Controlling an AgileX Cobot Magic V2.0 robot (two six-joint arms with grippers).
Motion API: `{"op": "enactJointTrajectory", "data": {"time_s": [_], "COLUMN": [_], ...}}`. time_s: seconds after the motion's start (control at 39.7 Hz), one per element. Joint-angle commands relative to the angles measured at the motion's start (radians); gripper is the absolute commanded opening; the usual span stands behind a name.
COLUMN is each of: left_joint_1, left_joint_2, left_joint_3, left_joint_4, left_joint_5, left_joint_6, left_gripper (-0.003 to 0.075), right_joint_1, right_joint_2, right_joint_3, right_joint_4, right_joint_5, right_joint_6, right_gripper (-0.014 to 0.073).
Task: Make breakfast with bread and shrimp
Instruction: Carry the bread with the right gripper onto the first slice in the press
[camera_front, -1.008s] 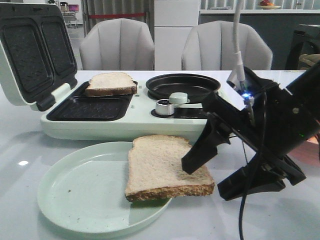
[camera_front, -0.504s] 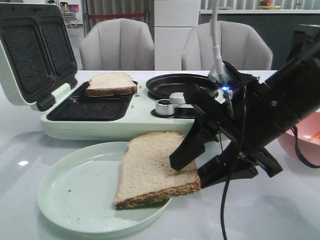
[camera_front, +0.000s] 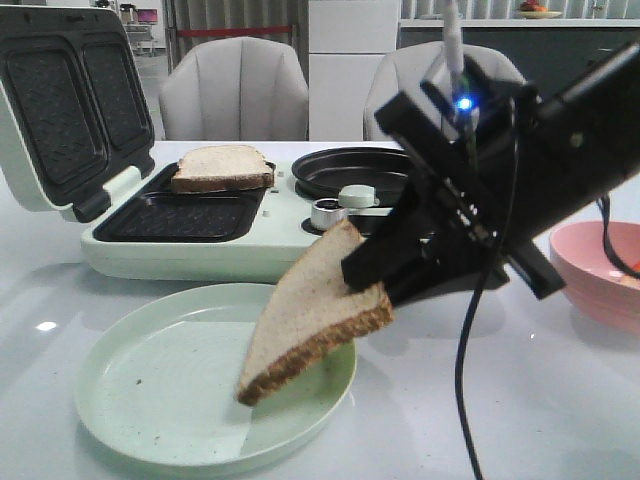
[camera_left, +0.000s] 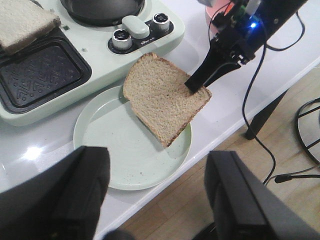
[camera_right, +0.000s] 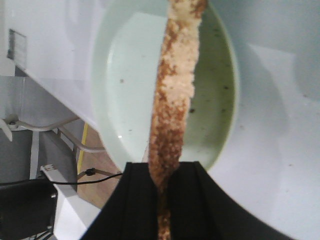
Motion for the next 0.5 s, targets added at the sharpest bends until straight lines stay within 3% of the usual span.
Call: {"op": "enactJointTrajectory", "data": {"time_s": [0.0,0.2,0.35,0.48], "left_joint_1": [-0.007,-0.007,-0.007,-0.007], "left_joint_2": [-0.001,-0.001,-0.001,-0.001], "left_joint_3": [-0.024,-0.024,-0.024,-0.024], "left_joint_4": [0.026,0.026,0.026,0.026], "left_joint_5": [-0.075,-0.075,-0.075,-0.075], "left_joint_6": [-0.005,-0.005,-0.005,-0.005], "left_gripper": [0.0476,0.0476,0.0476,0.0476], "right_joint_1": [0.001,0.048,0.101,0.146], "right_joint_2": [-0.128,-0.149,-0.065,0.054], "right_joint_3": [-0.043,-0.213,-0.367,-0.524], "right_joint_4": [0.072,0.124,0.173,0.178], "right_joint_5": [0.089,0.030,-0.123,-0.165], "right_joint_6": [-0.018,-0.018,-0.018,-0.018], "right_gripper": [0.0035,0.0035,0.0035,0.0035]}}
